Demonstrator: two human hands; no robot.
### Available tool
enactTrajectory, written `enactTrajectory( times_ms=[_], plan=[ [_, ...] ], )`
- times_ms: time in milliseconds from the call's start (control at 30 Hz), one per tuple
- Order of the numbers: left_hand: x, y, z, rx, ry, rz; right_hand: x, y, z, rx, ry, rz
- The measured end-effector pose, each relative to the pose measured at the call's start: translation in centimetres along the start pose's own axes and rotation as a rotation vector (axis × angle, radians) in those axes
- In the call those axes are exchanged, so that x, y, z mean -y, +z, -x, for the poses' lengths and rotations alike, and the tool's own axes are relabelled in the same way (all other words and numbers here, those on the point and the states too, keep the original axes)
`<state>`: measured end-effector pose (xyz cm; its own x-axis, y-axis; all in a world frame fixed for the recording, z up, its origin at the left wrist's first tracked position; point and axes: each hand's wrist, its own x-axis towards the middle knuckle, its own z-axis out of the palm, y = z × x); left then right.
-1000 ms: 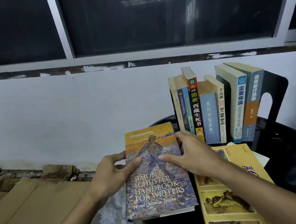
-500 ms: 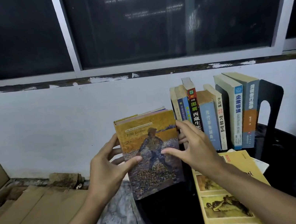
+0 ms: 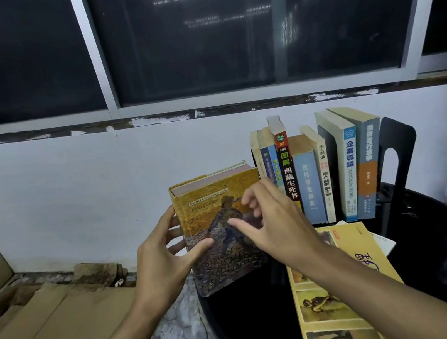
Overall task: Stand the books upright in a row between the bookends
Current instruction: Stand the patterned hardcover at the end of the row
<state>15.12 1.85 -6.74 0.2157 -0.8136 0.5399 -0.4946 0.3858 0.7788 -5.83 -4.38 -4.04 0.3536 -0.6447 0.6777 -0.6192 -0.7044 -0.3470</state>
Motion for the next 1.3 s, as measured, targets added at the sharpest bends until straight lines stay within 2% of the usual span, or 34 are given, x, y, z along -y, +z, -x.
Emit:
enactTrajectory(
  times_ms=[200, 400, 633, 867, 1067, 1300],
  plan=[
    [-1.4, 0.1, 0.8, 0.034, 0.055, 0.009, 3.0, -0.7, 0.0, 0.109, 0.063, -0.051],
    [-1.6, 0.1, 2.3, 0.138, 0.056, 0.09, 4.3, -2.2, 0.7, 0.143, 0.187, -0.105],
    [-3.0, 2.7, 3.8, 0.235, 0.103, 0.206, 3.8, -4.6, 1.6, 0.128, 0.238, -0.131],
    [-4.5, 6.2, 4.0, 0.162, 0.163, 0.186, 3.6, -6.6, 2.0, 0.144, 0.284, -0.028],
    [-4.6, 8.0, 4.2, 0.092, 0.17, -0.016, 3.2, -7.2, 2.2, 0.007, 0.325, 0.106],
    [-4.1, 9.0, 5.0, 0.068, 0.164, 0.028, 3.4, -6.7, 2.8, -0.087, 0.354, 0.113]
  ],
)
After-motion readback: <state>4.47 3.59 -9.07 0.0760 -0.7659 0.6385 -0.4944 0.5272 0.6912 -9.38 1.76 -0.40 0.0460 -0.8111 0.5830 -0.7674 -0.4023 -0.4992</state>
